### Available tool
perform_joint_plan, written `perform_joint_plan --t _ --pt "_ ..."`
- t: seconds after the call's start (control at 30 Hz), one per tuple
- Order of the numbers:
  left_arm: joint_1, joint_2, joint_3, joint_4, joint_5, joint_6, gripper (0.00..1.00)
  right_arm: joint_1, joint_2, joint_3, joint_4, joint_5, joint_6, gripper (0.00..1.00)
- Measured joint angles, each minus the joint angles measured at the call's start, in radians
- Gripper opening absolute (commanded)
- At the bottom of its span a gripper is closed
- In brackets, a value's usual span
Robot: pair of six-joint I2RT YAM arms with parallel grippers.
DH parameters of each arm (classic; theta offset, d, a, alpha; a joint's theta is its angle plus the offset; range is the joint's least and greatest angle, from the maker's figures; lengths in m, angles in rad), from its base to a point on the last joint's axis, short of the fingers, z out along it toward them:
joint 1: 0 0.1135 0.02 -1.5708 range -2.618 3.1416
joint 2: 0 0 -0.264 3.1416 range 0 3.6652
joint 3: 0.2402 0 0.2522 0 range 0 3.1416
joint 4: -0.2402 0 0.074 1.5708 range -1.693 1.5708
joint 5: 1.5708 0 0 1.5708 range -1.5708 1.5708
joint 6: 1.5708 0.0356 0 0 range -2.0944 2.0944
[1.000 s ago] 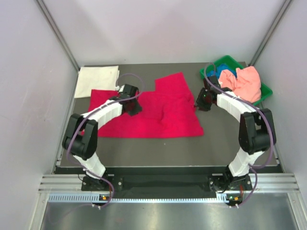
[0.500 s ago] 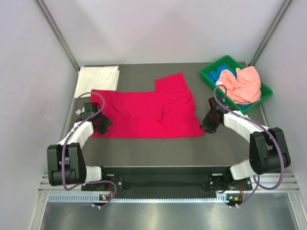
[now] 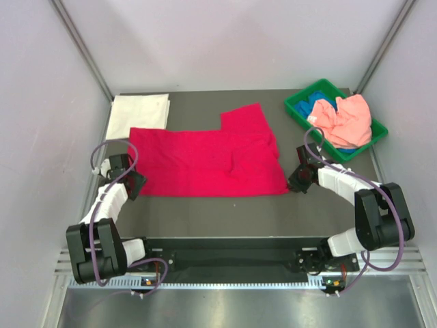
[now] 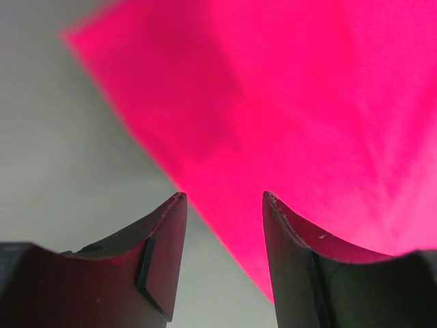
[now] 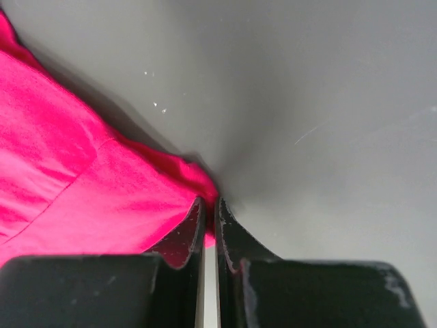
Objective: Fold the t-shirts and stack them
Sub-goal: Fold the tshirt
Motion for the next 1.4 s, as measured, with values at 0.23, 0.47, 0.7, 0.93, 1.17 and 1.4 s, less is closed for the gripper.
perform_joint_plan --t 0.23,0.47,0.7,0.93,1.17,1.4 --pt "0.037 0.005 -0.017 -0.032 -0.154 -0.007 0.50 0.003 -0.066 -0.039 -0.013 0.048 -0.003 0.00" --pt "0.038 0.026 -0.061 0.001 -0.157 -0.013 0.37 0.004 -0.105 -0.079 -0.034 0.085 -0.008 0.00" --pt "0.038 0.054 -0.051 0.018 -0.175 -0.024 0.00 0.005 -0.130 -0.103 -0.014 0.092 -0.010 0.00" --pt "0.038 -0.078 -0.046 -0.074 -0.166 -0.035 0.16 0.005 -0.143 -0.103 -0.037 0.119 -0.010 0.00" --pt "0.047 -0.143 -0.013 -0.132 -0.183 -0.015 0.48 0.005 -0.160 -0.109 -0.055 0.133 -0.011 0.00" --pt "0.077 -0.030 0.049 -0.140 -0.102 0.019 0.45 0.005 -0.192 -0.128 -0.058 0.132 -0.023 0.00"
